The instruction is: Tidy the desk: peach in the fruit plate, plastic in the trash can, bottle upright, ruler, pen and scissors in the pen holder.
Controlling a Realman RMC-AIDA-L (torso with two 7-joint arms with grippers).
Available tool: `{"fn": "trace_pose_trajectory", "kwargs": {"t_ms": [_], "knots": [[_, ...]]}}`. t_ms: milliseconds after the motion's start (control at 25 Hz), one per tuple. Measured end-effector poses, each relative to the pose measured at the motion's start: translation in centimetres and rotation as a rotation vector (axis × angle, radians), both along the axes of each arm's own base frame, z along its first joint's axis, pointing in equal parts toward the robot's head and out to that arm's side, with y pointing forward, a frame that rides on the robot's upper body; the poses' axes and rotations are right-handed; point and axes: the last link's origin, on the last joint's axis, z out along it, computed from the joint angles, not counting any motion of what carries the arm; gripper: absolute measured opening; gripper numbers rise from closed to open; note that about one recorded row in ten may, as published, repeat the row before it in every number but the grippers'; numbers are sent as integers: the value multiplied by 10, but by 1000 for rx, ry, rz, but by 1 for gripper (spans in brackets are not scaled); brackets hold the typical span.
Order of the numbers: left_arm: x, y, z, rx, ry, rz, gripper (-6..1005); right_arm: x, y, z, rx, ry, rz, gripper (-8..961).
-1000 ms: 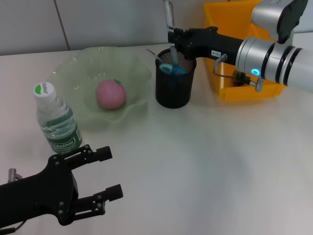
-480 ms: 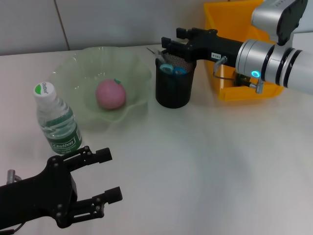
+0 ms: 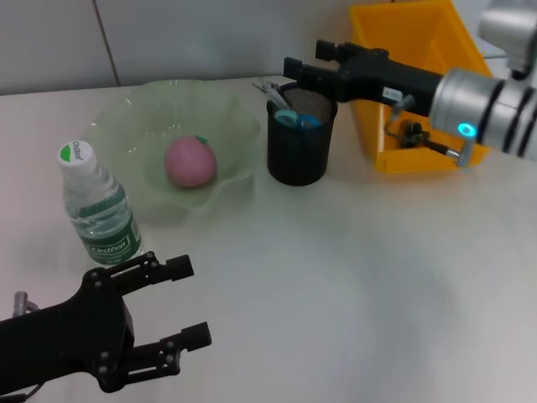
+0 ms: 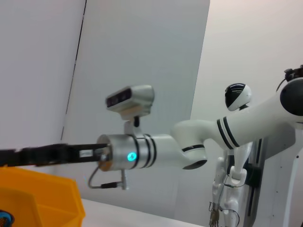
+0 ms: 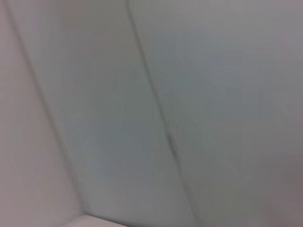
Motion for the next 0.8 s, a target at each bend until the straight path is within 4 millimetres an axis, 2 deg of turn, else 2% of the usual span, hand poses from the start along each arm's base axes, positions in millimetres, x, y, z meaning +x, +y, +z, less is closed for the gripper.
{"fn": "trace_pose_trajectory", "kwargs": {"t_ms": [160, 400, 600, 800], "knots": [[1, 2, -5, -11, -2, 15, 783, 3, -35, 11, -96, 101, 113, 782], [-1, 13, -15, -18, 41, 53, 783, 24, -93, 20, -278, 104, 232, 779], [0, 21, -24, -52, 85, 69, 783, 49, -120, 19, -390, 41, 205, 777], [6, 30, -38, -122, 128, 72, 783, 65, -135, 17, -466, -20, 183, 776]]}}
